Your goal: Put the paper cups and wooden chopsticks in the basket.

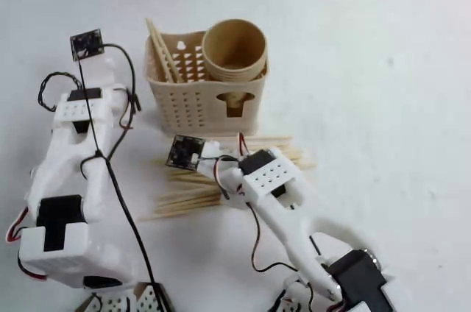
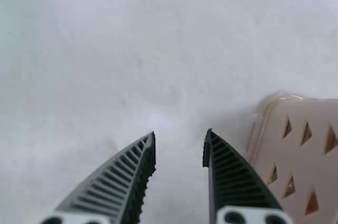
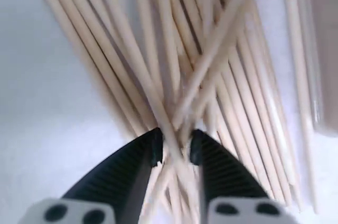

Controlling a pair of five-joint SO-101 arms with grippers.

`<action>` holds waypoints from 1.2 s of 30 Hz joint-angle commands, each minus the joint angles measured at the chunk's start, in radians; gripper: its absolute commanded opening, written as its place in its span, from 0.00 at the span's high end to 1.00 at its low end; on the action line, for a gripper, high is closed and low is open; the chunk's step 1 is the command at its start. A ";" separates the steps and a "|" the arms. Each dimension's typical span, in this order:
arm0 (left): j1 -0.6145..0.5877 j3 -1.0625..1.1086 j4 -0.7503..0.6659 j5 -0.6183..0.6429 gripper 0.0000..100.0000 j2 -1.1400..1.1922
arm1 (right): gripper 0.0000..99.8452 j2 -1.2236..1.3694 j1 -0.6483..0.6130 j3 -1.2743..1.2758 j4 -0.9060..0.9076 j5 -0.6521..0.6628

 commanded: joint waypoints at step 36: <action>0.010 -0.014 -0.018 0.008 0.83 -0.028 | 0.99 -0.846 0.005 0.130 0.022 -0.215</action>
